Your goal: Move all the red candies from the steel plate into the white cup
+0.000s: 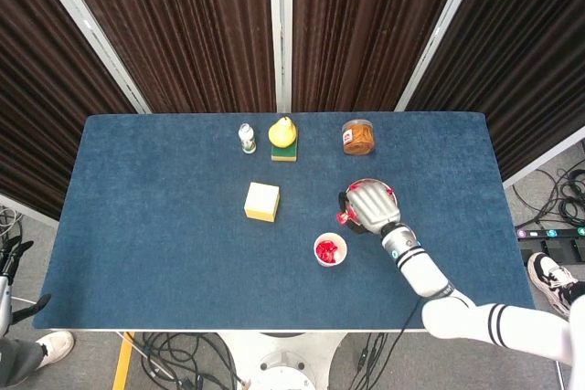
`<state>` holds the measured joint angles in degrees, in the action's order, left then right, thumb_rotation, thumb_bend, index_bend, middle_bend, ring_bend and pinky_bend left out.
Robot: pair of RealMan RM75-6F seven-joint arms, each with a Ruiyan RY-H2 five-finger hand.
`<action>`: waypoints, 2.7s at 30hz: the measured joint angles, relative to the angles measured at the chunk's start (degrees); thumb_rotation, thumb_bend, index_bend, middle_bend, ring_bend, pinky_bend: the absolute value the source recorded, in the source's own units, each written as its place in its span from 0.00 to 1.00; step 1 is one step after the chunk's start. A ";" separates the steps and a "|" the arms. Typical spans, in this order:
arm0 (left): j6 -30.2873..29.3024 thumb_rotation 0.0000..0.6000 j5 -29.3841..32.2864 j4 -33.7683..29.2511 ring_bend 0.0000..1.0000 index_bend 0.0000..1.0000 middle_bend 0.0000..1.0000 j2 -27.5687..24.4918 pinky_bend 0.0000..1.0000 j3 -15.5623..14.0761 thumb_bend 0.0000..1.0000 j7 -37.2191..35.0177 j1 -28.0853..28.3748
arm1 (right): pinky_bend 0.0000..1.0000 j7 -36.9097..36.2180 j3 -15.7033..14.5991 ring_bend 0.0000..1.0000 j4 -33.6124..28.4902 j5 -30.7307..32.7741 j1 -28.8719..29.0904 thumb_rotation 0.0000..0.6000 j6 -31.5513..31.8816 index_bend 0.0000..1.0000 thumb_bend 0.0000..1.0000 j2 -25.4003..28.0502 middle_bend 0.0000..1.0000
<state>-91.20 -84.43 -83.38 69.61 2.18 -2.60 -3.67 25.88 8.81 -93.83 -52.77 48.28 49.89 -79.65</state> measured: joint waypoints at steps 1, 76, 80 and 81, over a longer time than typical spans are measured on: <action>-0.04 1.00 -0.08 -0.14 0.21 0.22 0.21 -0.06 0.20 0.00 0.00 0.13 0.03 | 1.00 -1.43 -0.35 1.00 -2.88 -3.06 -0.76 1.00 0.41 0.65 0.33 1.67 1.00; 0.23 1.00 0.52 -0.15 0.21 0.22 0.21 -0.08 0.20 -0.18 0.00 0.28 -0.37 | 1.00 9.07 -2.93 1.00 27.20 23.18 10.10 1.00 -11.75 0.39 0.32 -13.24 1.00; 0.20 1.00 0.31 -0.03 0.21 0.22 0.21 0.01 0.20 -0.17 0.00 0.20 -0.29 | 1.00 7.01 -2.91 1.00 23.49 20.52 8.87 1.00 -9.66 0.40 0.32 -10.88 1.00; 0.16 1.00 0.31 -0.03 0.21 0.22 0.21 0.01 0.20 -0.16 0.00 0.18 -0.30 | 1.00 6.38 -2.84 1.00 22.95 19.84 8.55 1.00 -9.05 0.40 0.32 -10.39 1.00</action>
<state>-91.04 -84.12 -83.41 69.61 2.02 -2.42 -3.97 32.26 5.98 -70.88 -32.93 56.83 40.84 -90.04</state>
